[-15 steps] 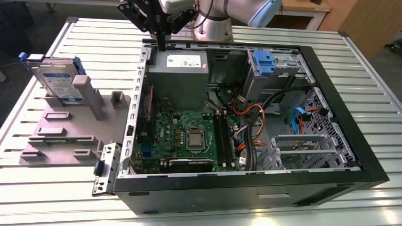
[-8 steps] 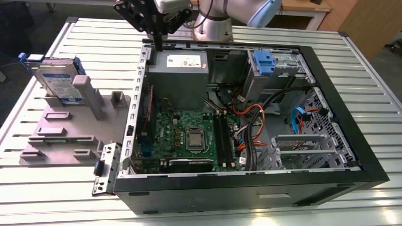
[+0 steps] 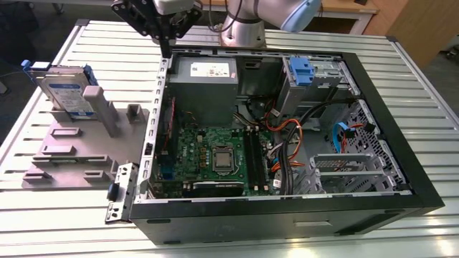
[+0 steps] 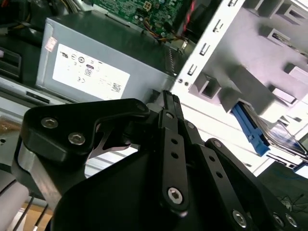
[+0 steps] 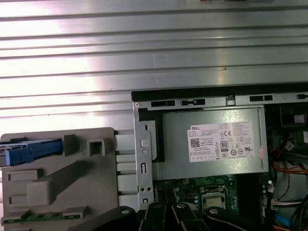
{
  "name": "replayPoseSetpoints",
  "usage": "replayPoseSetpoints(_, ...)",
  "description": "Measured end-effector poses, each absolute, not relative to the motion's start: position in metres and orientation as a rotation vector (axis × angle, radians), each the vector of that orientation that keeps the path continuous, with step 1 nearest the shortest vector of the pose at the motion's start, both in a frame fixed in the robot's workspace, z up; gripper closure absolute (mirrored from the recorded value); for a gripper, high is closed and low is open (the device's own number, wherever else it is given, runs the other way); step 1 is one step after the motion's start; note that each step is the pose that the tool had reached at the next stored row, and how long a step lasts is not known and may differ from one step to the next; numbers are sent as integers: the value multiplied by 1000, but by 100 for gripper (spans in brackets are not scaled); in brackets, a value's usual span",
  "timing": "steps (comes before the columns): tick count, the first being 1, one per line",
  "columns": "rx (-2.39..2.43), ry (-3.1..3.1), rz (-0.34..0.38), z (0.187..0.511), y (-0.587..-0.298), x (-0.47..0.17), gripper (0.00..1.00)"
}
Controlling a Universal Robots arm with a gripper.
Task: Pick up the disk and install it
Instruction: 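Reach for the disk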
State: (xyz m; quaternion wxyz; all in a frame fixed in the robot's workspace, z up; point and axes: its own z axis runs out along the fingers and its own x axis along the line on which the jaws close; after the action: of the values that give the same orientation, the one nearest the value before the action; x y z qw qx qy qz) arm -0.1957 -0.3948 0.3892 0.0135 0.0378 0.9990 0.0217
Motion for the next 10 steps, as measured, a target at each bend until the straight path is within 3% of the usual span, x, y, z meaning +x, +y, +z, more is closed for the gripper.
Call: replayPoseSetpoints(10,118,3112,68,388,-393,-232,89)
